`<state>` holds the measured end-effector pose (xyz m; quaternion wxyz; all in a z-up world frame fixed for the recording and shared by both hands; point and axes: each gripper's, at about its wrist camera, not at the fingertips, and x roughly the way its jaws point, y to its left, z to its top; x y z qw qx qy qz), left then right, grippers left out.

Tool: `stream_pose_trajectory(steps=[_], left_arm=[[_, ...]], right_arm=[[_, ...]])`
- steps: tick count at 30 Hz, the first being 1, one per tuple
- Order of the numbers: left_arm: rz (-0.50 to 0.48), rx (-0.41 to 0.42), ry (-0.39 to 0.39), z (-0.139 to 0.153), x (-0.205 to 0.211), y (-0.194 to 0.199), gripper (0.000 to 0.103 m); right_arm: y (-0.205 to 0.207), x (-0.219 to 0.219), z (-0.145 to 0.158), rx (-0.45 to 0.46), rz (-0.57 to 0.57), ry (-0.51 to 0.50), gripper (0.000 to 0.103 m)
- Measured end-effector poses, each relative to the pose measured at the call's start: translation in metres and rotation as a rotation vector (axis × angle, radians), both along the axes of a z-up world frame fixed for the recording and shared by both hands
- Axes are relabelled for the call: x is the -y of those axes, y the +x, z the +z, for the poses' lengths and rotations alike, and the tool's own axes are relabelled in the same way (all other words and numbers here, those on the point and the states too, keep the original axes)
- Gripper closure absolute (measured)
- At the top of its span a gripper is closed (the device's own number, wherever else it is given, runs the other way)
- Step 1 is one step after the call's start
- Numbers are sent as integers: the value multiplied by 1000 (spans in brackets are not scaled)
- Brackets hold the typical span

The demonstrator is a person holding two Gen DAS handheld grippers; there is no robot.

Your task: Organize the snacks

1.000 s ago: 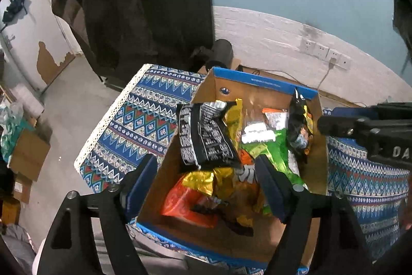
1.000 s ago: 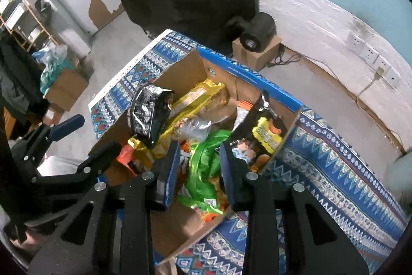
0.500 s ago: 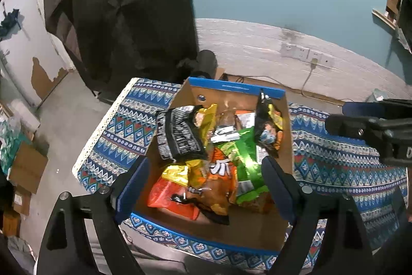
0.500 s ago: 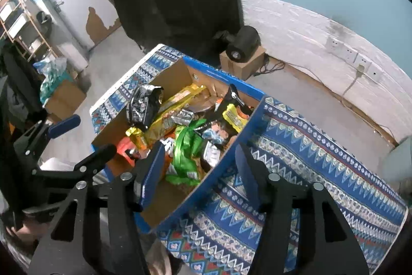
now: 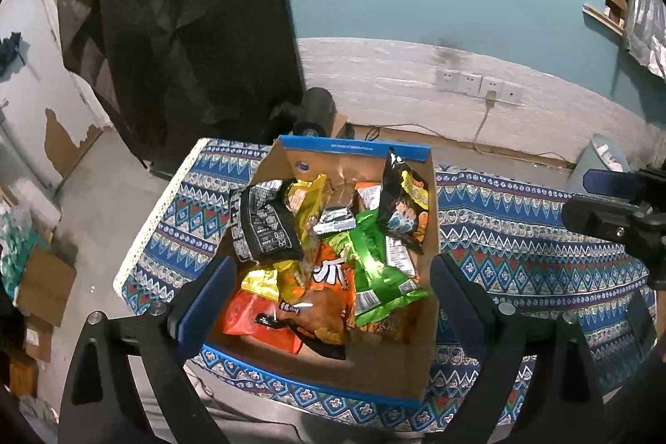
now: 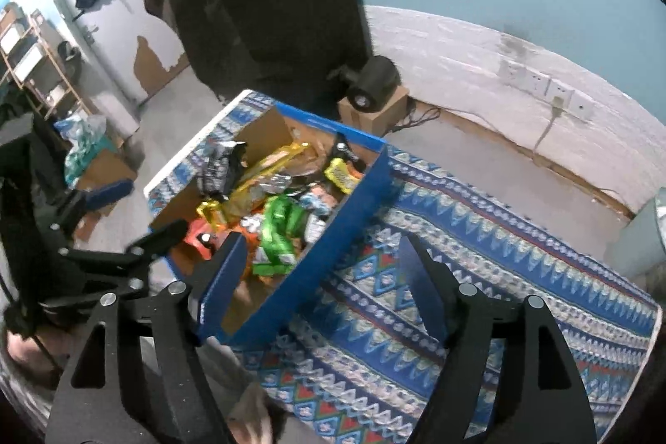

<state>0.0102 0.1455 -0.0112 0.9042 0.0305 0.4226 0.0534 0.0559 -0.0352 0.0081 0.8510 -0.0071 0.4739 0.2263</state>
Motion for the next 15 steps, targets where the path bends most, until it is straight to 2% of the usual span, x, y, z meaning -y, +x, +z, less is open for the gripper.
stream_pose_trajectory(steps=[3, 9, 15], left_arm=[[7, 16, 17, 3, 5, -3, 2], [-11, 16, 3, 5, 16, -6, 2], [-38, 4, 32, 3, 31, -4, 2]], right_arm=[[-3, 8, -3, 13, -7, -25, 26], [-8, 27, -6, 8, -24, -10, 26], [-10, 40, -8, 16, -45, -23, 26]])
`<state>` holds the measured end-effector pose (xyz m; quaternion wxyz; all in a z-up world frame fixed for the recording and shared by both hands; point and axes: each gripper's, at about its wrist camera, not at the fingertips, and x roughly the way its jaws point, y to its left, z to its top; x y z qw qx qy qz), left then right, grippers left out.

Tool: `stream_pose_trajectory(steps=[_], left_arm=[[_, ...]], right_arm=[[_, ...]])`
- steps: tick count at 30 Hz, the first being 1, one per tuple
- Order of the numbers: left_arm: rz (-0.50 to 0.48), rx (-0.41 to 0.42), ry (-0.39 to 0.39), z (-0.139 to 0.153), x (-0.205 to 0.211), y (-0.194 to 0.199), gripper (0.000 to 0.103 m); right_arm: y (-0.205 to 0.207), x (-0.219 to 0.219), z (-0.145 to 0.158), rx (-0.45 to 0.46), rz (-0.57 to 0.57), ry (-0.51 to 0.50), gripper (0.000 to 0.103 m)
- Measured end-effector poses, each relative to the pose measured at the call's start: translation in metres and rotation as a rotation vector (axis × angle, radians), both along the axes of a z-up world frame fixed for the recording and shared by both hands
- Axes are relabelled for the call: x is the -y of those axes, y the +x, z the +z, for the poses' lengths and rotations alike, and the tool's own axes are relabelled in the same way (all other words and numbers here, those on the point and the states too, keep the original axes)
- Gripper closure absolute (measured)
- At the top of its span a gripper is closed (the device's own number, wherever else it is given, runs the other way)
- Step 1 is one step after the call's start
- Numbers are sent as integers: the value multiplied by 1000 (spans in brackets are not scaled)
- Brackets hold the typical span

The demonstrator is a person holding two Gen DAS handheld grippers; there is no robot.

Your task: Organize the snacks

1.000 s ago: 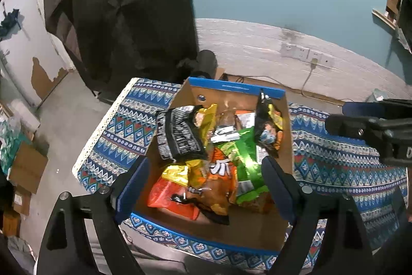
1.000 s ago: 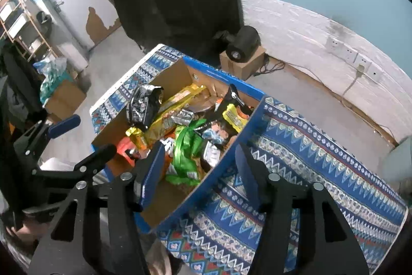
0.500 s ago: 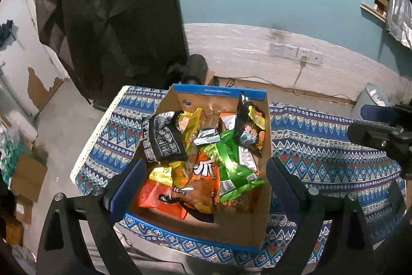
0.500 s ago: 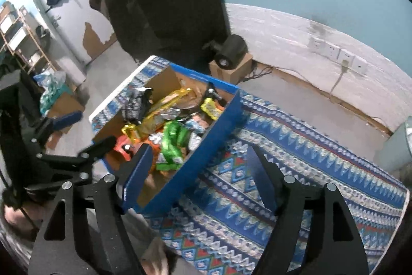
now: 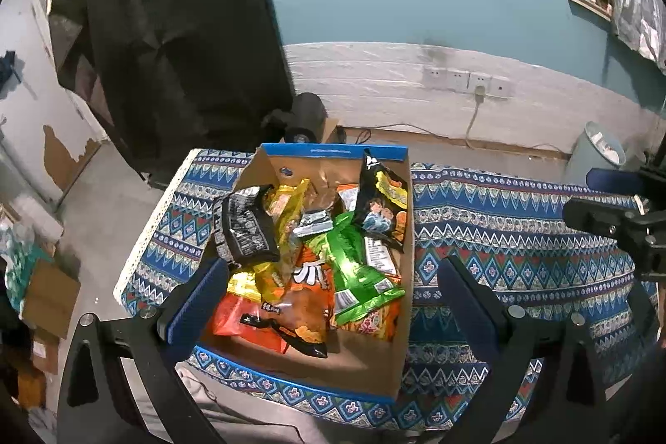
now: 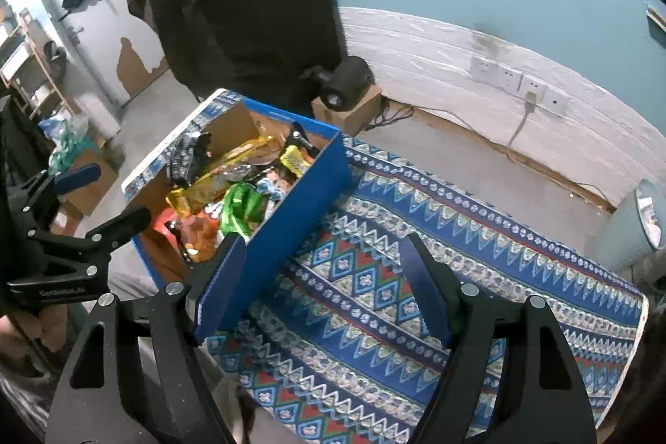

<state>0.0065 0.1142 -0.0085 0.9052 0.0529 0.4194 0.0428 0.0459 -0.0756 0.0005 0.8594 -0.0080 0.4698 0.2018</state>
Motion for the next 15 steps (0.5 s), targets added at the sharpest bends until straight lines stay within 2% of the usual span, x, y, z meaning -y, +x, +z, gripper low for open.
stream_pose_trajectory(steps=[15], left_arm=[[-21, 3, 44, 1, 16, 2, 2]], right_arm=[[1, 11, -5, -8, -11, -2, 25]])
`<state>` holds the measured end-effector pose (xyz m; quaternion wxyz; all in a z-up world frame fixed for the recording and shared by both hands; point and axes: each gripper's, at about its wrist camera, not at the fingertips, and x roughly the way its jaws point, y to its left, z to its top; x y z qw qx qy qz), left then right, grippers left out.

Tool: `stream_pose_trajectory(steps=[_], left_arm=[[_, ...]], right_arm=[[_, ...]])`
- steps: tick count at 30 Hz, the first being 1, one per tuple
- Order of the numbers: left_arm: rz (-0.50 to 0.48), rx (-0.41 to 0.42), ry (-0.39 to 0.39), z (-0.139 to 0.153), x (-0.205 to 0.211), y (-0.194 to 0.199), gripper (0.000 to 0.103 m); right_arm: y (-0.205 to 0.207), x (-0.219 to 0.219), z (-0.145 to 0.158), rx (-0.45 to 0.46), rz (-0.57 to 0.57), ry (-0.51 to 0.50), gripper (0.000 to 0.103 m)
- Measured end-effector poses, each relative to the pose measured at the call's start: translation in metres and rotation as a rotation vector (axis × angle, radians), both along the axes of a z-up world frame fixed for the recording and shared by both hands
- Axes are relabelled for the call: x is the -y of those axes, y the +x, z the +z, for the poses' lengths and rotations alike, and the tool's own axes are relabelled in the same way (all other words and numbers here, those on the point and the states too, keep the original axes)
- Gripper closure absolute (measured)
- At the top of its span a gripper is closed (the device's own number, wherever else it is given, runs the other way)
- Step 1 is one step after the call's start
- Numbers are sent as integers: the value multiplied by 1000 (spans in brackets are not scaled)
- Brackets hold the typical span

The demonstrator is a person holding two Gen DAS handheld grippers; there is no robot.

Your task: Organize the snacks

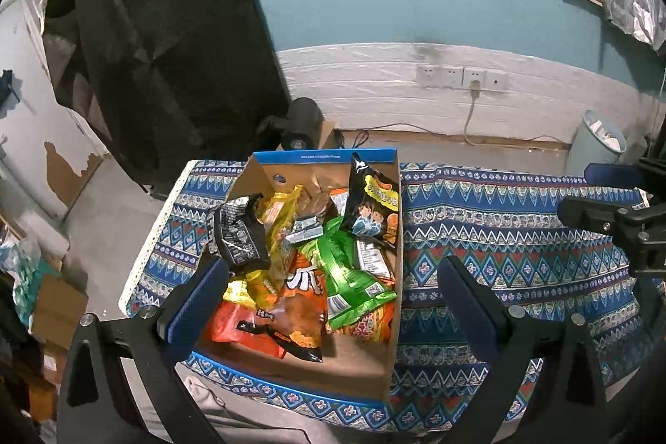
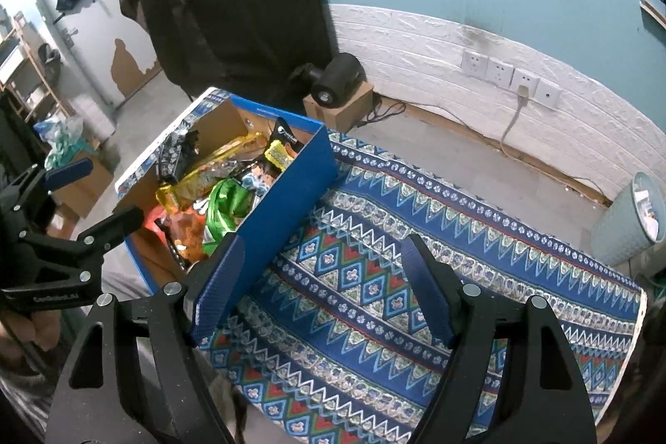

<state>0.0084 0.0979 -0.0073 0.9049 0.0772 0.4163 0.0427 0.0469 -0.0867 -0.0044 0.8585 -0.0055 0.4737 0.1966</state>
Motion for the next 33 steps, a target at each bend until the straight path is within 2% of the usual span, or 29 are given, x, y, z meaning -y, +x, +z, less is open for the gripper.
stream_pose_trajectory(steps=[33], left_arm=[[-19, -6, 30, 1, 6, -1, 2]], right_arm=[[-2, -2, -2, 0, 21, -25, 25]])
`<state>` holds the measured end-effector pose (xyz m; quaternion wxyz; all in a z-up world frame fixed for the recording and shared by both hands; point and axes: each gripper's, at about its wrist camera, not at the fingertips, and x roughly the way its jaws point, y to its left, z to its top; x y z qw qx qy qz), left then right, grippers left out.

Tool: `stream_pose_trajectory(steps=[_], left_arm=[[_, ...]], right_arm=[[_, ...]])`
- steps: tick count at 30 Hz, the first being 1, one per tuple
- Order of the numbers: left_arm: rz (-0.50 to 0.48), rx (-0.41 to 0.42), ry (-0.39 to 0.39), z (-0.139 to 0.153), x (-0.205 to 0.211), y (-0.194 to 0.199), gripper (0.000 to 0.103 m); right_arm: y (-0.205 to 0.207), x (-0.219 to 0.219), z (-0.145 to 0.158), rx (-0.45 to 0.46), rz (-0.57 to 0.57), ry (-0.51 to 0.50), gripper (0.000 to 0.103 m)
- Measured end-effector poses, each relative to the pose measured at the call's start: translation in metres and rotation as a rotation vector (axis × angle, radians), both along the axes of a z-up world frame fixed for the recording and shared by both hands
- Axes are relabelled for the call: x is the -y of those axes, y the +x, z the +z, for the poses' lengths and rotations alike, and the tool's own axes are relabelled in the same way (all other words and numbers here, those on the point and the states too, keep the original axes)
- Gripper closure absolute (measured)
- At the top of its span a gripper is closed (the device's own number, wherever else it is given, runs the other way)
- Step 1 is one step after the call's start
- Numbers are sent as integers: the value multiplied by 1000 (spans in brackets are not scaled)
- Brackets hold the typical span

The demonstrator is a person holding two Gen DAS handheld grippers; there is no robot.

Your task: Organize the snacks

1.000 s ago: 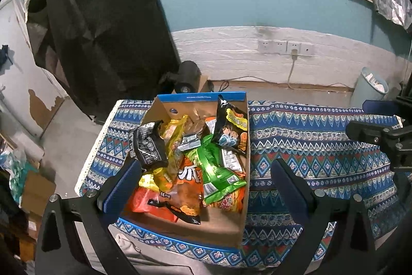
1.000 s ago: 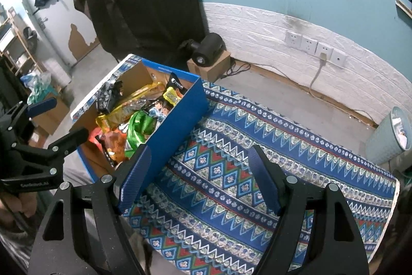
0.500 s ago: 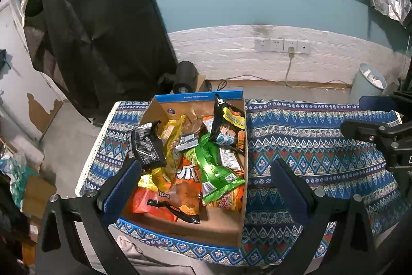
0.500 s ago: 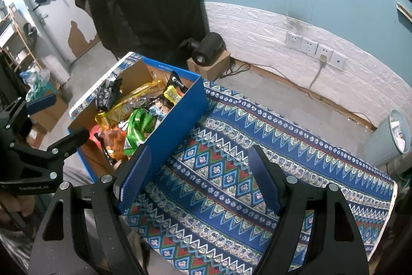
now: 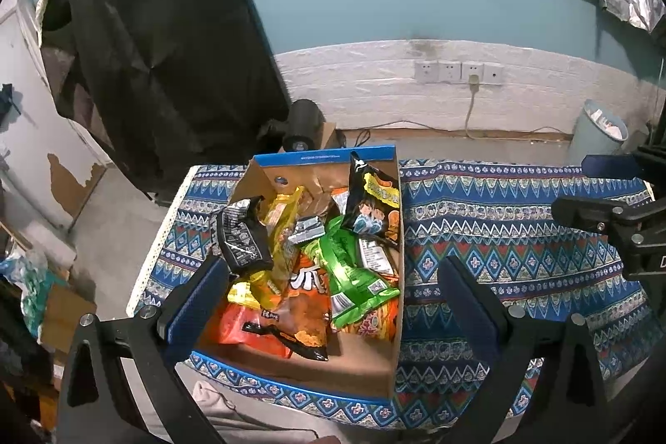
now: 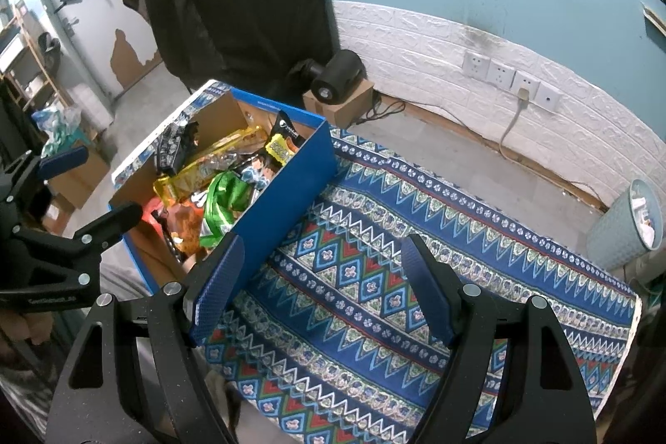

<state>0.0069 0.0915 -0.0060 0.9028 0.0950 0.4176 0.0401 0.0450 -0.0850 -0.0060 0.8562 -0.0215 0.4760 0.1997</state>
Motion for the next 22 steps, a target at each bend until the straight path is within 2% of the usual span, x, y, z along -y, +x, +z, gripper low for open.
stream_pose_trajectory(steps=[22], left_arm=[[10, -17, -9, -5, 2, 0, 2]], right_arm=[[0, 0, 0, -2, 3, -3, 25]])
